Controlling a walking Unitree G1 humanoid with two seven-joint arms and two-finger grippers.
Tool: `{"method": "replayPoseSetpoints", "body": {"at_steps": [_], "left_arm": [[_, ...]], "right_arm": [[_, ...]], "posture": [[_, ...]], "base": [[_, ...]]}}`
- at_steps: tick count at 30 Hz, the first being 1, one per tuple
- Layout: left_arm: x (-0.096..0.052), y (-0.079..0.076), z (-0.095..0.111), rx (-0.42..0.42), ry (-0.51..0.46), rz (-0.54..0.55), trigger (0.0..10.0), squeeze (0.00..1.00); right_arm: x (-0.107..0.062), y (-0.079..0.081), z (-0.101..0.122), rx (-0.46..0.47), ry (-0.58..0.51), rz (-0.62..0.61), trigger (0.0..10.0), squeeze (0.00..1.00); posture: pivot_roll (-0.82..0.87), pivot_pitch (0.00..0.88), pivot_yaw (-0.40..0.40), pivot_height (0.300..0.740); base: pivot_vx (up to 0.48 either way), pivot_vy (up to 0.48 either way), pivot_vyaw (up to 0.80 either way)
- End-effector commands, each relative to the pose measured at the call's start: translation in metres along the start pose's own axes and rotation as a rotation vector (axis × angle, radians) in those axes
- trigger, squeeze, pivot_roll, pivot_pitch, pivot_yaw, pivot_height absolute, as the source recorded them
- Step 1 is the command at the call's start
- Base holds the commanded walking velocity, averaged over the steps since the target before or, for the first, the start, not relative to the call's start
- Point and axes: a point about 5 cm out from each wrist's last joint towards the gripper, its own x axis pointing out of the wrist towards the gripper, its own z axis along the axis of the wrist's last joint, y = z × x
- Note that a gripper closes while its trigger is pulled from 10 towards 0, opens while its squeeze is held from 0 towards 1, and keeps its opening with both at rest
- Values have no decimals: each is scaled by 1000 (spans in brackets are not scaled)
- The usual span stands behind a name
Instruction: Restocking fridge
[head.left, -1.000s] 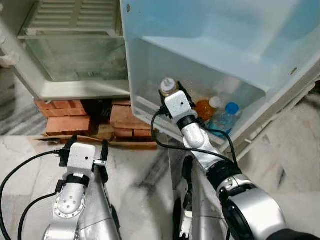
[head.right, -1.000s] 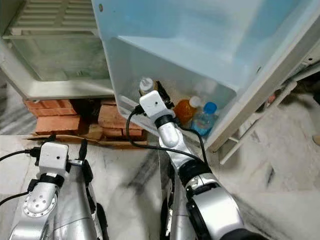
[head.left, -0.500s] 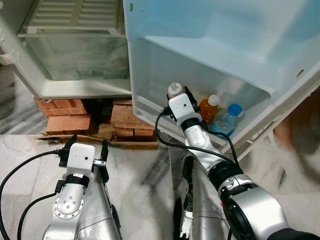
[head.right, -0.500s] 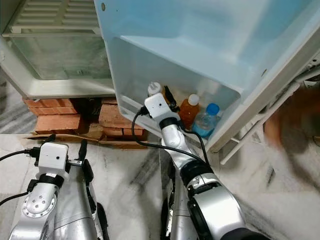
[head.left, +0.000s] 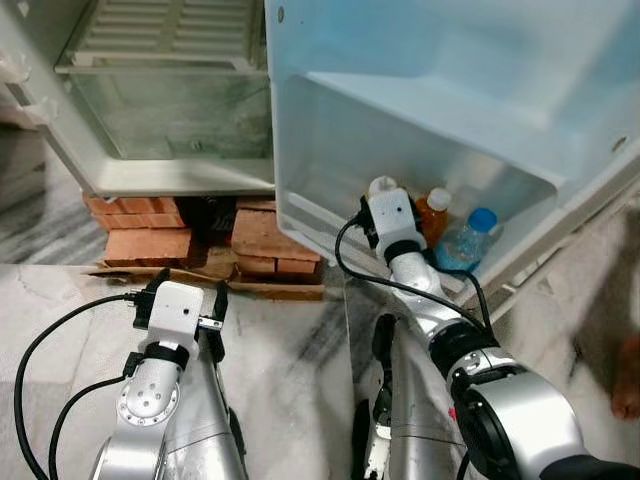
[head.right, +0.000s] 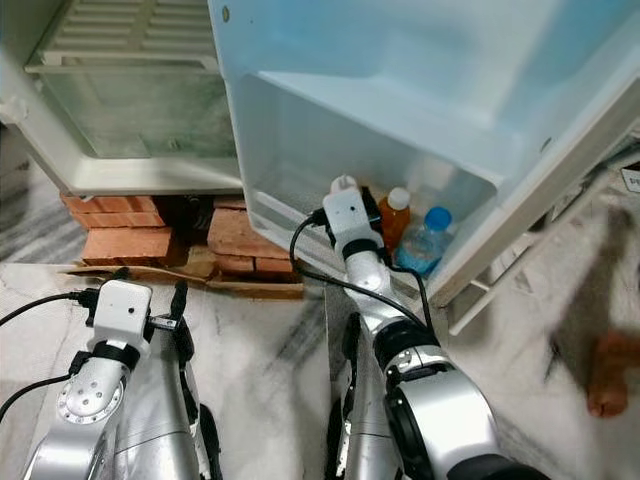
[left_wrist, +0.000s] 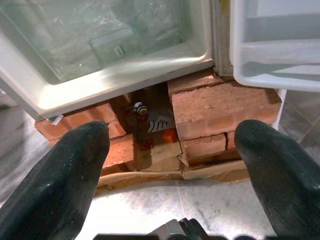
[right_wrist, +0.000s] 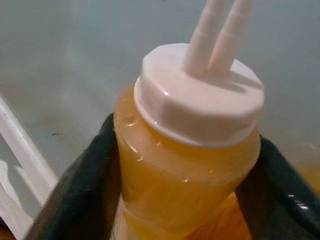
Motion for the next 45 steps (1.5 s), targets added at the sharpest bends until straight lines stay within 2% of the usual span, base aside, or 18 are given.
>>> {"method": "replayPoseSetpoints", "body": {"at_steps": [1,10,21,30,35,37,38,39,40,41,45], "left_arm": [[0,-2,-5,12,23,-8,10000,0],[4,-2,-9,16,30,-5,10000,0],[9,1,-9,23,25,3,10000,0],[14,5,-5,19,-3,15,10000,0],[16,9,-5,24,-16,45,10000,0],[16,9,-5,15,-21,47,10000,0],[16,8,-5,8,-25,49,10000,0],[16,8,-5,8,-25,49,10000,0],[16,8,-5,7,-27,49,10000,0],[16,6,-5,0,-34,48,10000,0],[18,3,-5,-10,-43,41,10000,0]], "right_arm": [[-6,-20,-26,-14,121,-63,10000,1000],[-2,-21,-14,-9,57,-50,10000,1000],[0,-19,-12,-1,60,-27,10000,1000],[3,-29,4,69,-42,-48,10000,1000],[-6,-39,8,135,-136,-58,10000,1000],[-10,-42,11,166,-174,-60,10000,922],[-15,-44,13,185,-206,-58,10000,812],[-15,-44,13,185,-206,-58,10000,812],[-16,-45,14,190,-218,-58,10000,482],[-21,-46,17,205,-243,-55,10000,16],[-34,-46,20,211,-271,-46,10000,0]], "posture": [[90,172,-57,447],[83,156,-57,447],[88,141,-53,447],[92,95,-52,447],[87,53,-53,447],[81,39,-50,447],[75,28,-47,447],[75,28,-47,447],[74,25,-46,447],[65,6,-42,447],[54,0,-37,447]], "base": [[0,0,0],[0,0,0],[0,0,0],[0,0,0],[0,0,0],[0,0,0],[0,0,0],[0,0,0],[0,0,0],[0,0,0],[0,0,0]]}}
